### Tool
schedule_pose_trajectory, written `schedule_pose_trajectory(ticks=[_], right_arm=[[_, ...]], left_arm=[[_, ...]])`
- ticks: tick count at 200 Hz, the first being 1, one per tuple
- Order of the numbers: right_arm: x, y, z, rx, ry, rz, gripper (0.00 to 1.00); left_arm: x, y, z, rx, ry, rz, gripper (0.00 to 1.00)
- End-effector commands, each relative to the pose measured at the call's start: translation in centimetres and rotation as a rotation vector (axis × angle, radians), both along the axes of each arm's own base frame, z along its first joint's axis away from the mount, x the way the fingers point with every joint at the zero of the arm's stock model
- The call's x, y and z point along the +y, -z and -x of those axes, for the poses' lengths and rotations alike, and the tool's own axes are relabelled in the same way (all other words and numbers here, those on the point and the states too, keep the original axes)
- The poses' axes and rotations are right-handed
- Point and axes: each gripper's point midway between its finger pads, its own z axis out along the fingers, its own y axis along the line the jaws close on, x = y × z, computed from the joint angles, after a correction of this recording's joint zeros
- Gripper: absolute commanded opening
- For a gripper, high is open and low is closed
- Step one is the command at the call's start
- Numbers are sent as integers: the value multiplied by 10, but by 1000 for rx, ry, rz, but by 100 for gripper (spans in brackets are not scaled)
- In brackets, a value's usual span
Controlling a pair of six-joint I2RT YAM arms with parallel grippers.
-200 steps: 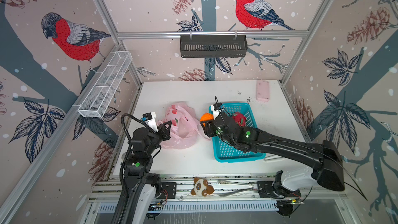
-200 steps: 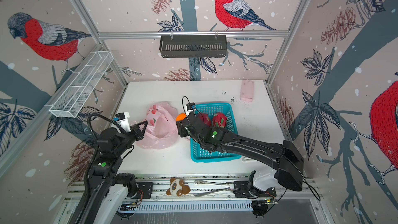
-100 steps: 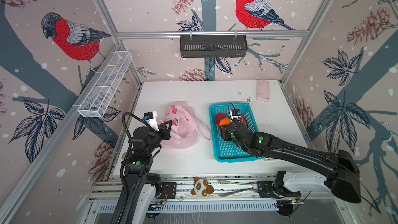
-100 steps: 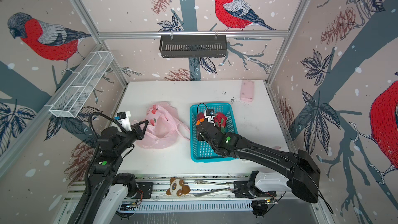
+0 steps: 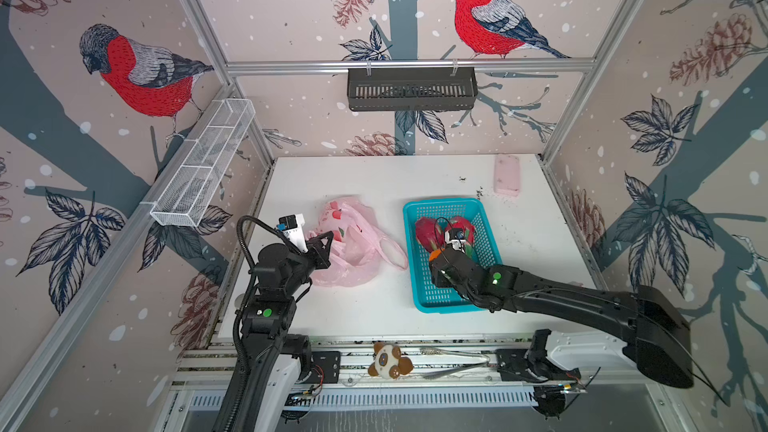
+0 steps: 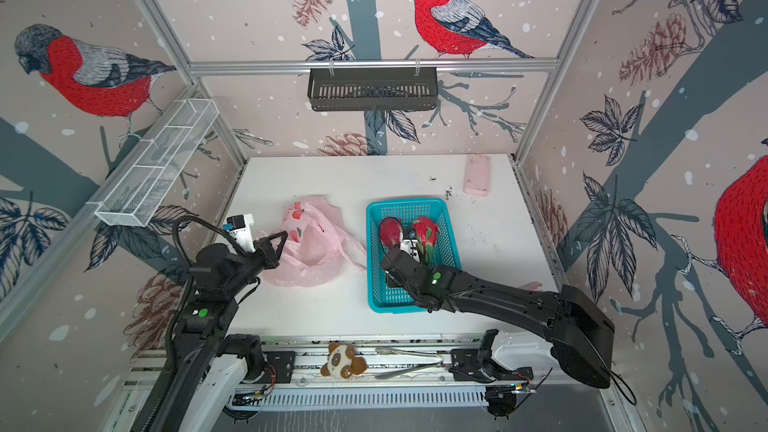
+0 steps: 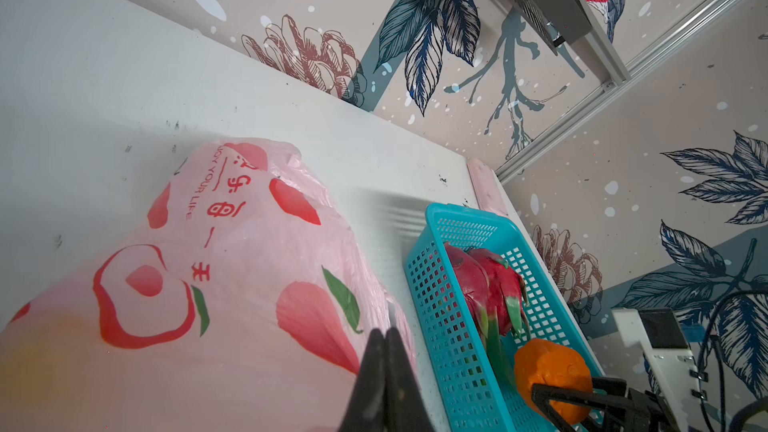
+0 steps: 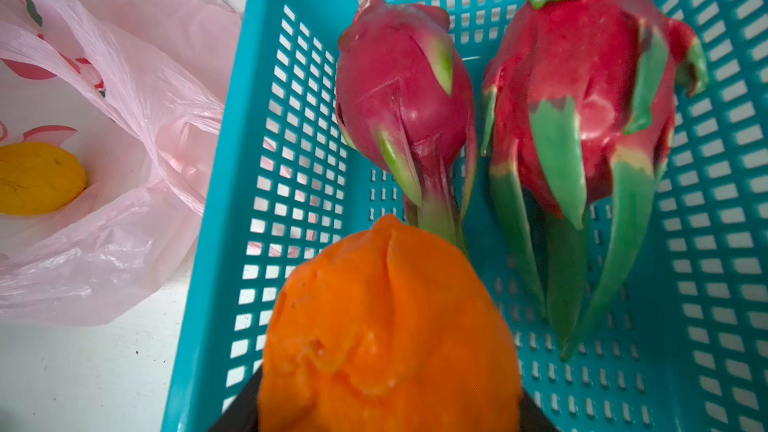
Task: Untie the knot of the plastic bag and take out the fruit
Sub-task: 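Lower the orange fruit into the basket and open the right gripper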
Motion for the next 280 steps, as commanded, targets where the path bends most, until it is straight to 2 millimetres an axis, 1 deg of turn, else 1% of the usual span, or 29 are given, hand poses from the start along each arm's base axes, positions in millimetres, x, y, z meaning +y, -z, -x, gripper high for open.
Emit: schedule_pose_trajectory(ticks=[1,28,51,103,122,133,142,159,198,220,238,253,280], right_arm=[[2,9,1,22,-4,14,48],[5,16,2,34,-16,29,51],[4,23,3,53,-19,57,57],[8,35,2,77,-37,78,63],[11,39,2,88,-48,89,68],[11,42,2,96,-48,102,74],[12,43,2,96,-50,107,77],[13,44,1,99,-50,112,81],[14,43,0,97,-46,112,84],[13,39,0,92,-42,110,85],[12,29,-2,76,-35,100,85],[12,14,-3,50,-32,89,85],[17,-20,-8,-20,-41,55,84]], left_arm=[[-1,-12,-2,-58,7,-3,0],[0,-9,0,-54,2,-1,0],[0,-9,2,-55,-1,2,0],[0,-6,2,-50,0,-1,0],[0,-6,2,-51,-2,0,0],[0,-7,2,-53,-1,1,0],[0,-7,2,-52,-1,1,0],[1,-7,2,-53,-2,1,0],[0,-7,2,-55,-2,1,0],[0,-8,2,-57,-2,1,0],[1,-9,2,-61,-3,0,0],[0,-11,2,-64,-1,0,0],[0,-15,2,-68,6,-7,0]])
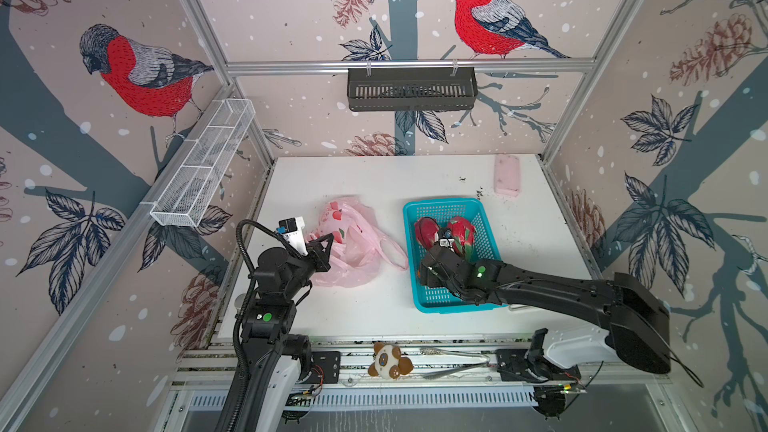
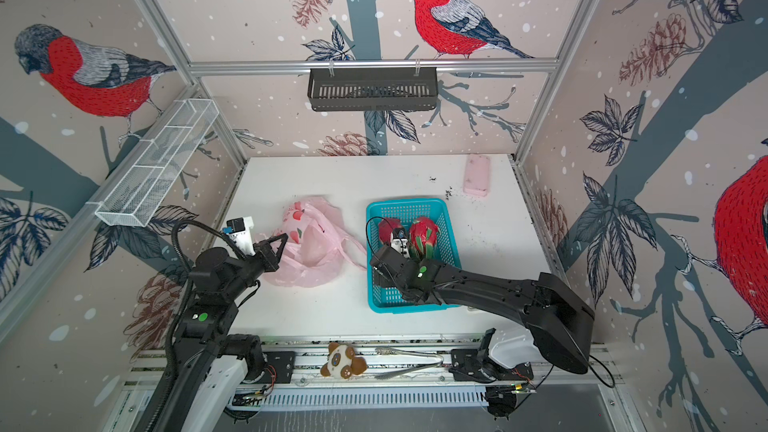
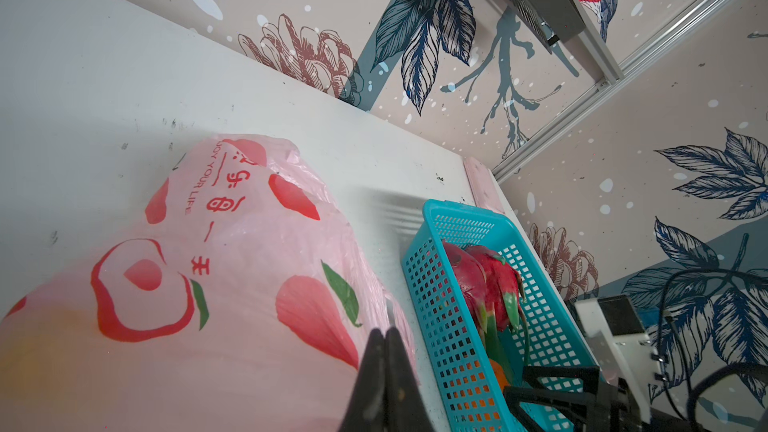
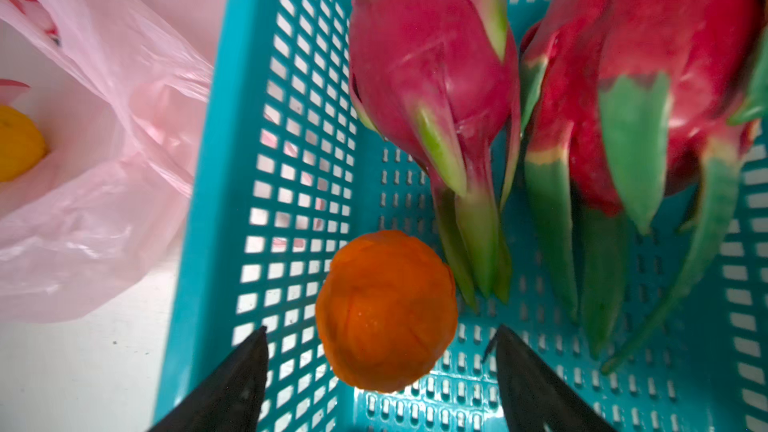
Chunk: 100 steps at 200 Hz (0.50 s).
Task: Untie the knot of the plastic bag and take out the fruit
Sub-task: 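Lower the orange fruit into the basket and open the right gripper, then move the right gripper from the basket back to the pink bag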
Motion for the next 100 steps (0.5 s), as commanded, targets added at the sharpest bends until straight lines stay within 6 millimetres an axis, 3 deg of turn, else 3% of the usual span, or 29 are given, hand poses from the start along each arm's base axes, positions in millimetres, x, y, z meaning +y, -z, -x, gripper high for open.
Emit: schedule_pose_trajectory(ticks=[1,33,69,100], right_arm=[[-2,-25,-6,-67,1,3,84],[23,-58,-20,-175,-80,-18,82],[81,-84,-42,-263,-233,-6,81],[143,-74,-56,-276,-404,84,84]], left_arm=[[-1,-17,-3,-58,5,-10,0],[-1,-18,-3,-58,9,-20,0],[-3,-16,-3,-49,22,-15,0],[-3,-14,-2,-42,26,-12,0]])
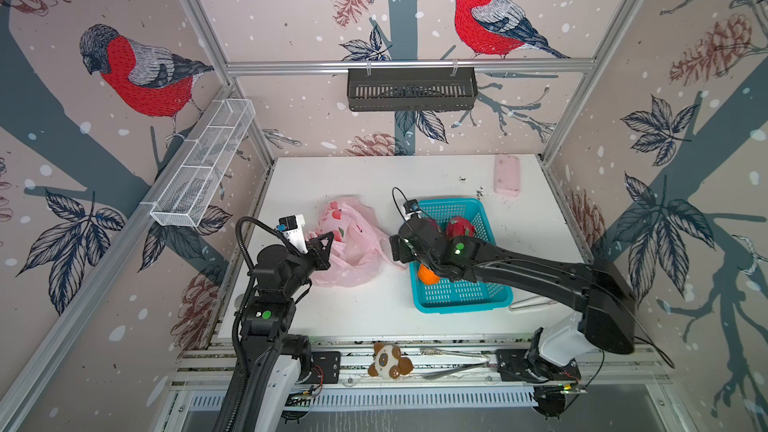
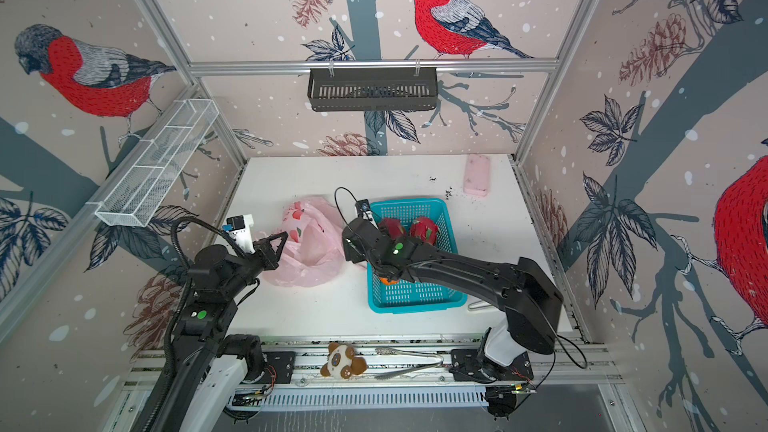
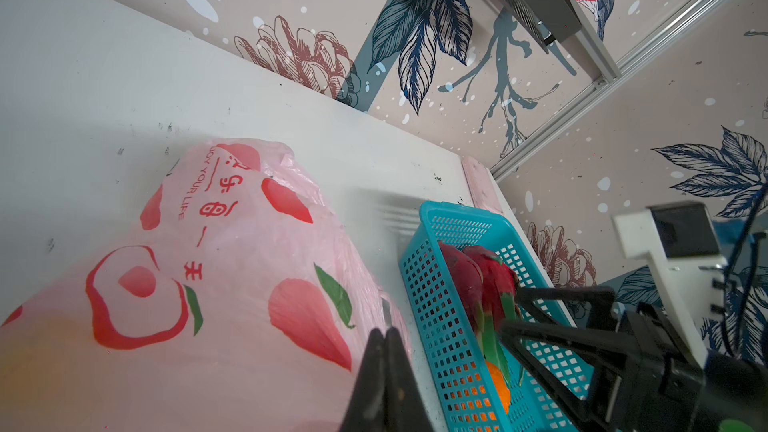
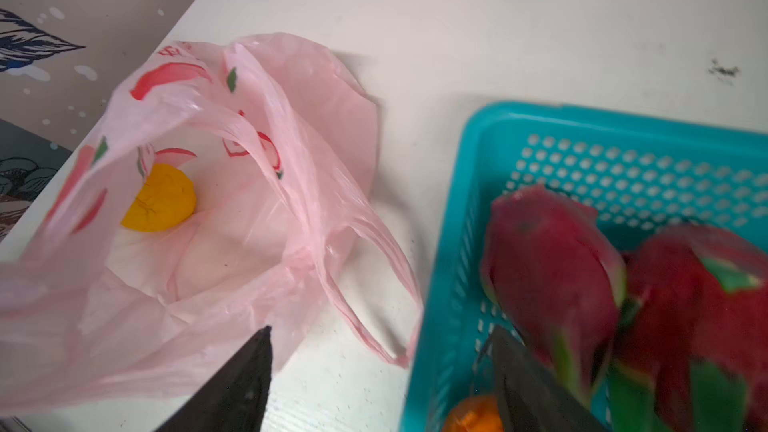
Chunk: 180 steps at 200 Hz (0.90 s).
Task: Untie the knot of the plastic bag and take out the fruit
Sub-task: 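Move the right gripper from the basket back to the pink bag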
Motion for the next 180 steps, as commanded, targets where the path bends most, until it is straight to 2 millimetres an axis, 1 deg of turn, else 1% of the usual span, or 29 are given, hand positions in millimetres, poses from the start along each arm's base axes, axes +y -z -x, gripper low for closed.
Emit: schedule_pose_trajectory(ticks=[1,22,32,54,71,90,112,137,148,158,180], right_arm=[[41,4,-4,-53,-169,83,85],[75,23,-9,-49,-257,130,88],[88,33,-12,-43,-288,154,89],[103,52,-25,-45,-300,196,92],[108,66,-37,-57,-288,205,96],[111,83,-54,-74,-251,238,97],[113,96,-72,-98,-204,257,97],[116,102,-87,-110,-171,227,95],[115,102,-92,-111,-161,216,90],[115,100,-95,-109,-158,201,81],[113,92,-96,-115,-156,185,51]], left_arm=[[-2,-8,0,-42,18,-9,0],[-2,-6,1,-34,19,-12,0],[-2,-6,2,-32,21,-12,0],[-3,-5,3,-31,23,-11,0],[-2,-5,4,-27,20,-12,0],[-2,-4,6,-25,21,-18,0],[-3,-3,6,-21,25,-17,0],[-3,-1,5,-13,28,-18,0],[-3,-1,4,-10,28,-19,0],[-3,0,4,-9,28,-21,0],[-2,0,2,-8,21,-30,0]])
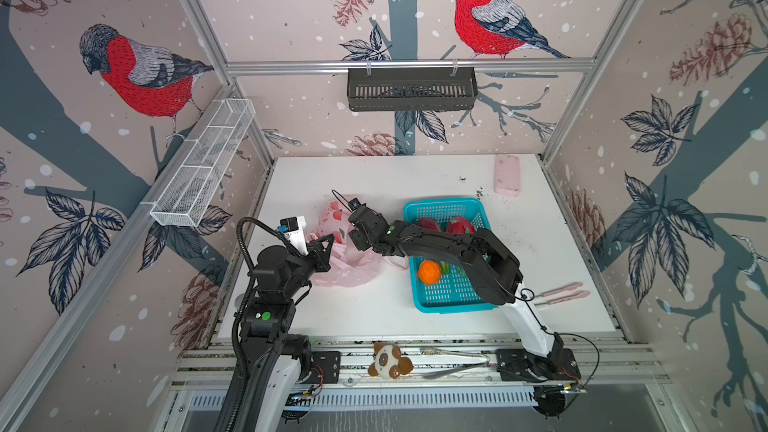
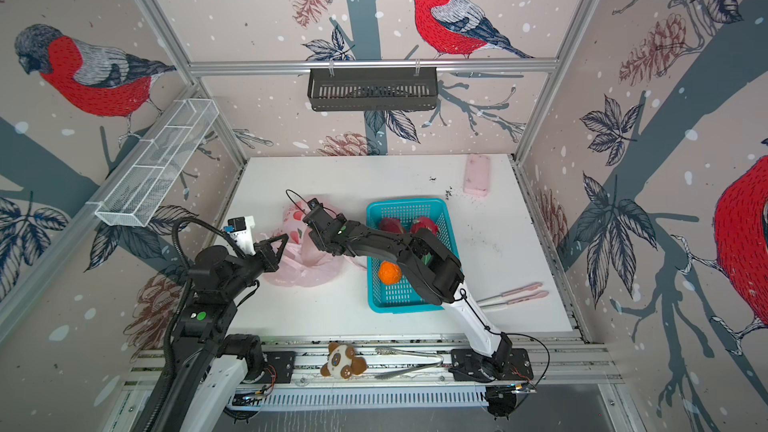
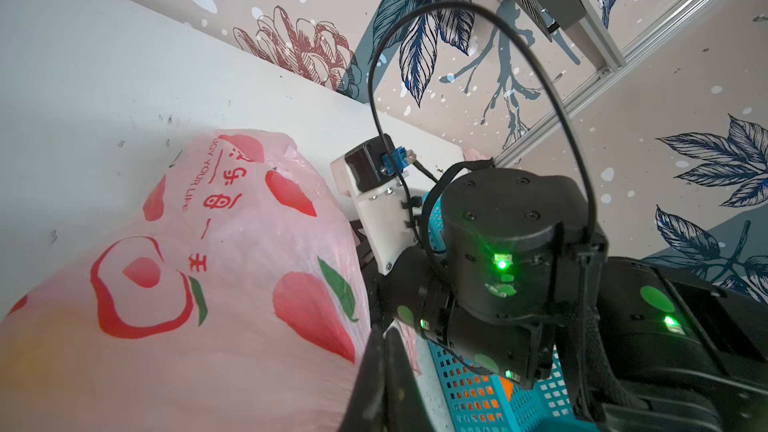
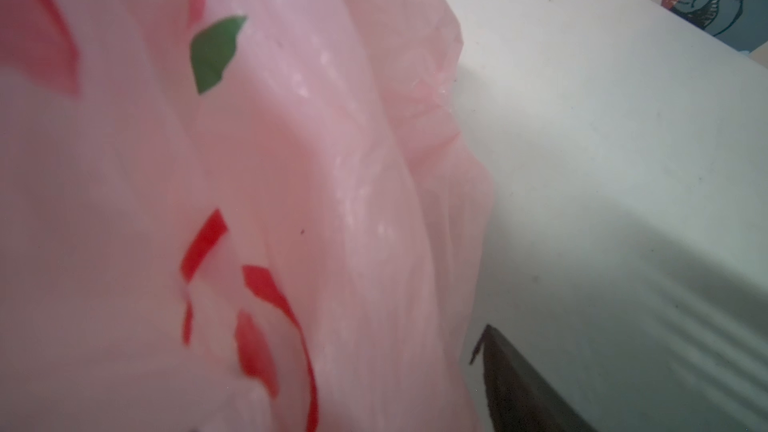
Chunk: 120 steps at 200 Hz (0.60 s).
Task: Untie the knot of the plastic bag and take out the fruit
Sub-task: 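Move the right gripper from the basket back to the pink bag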
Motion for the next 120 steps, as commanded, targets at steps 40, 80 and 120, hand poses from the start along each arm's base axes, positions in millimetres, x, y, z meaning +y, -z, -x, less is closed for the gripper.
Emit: schedule_pose_trajectory(ticks=[40,80,120], right_arm=[[-7,-49,1,-67,22,-103,24],[-20,-97,21,-135,46,-178,17],[-30,-129,49,-227,87,-202,14]], left_arm=[[5,-11,-8,-36,-21,-48,0],[15,-15,-14,-36,-77,-77,0],[27,-11,-17,-18,-149,-94,0]])
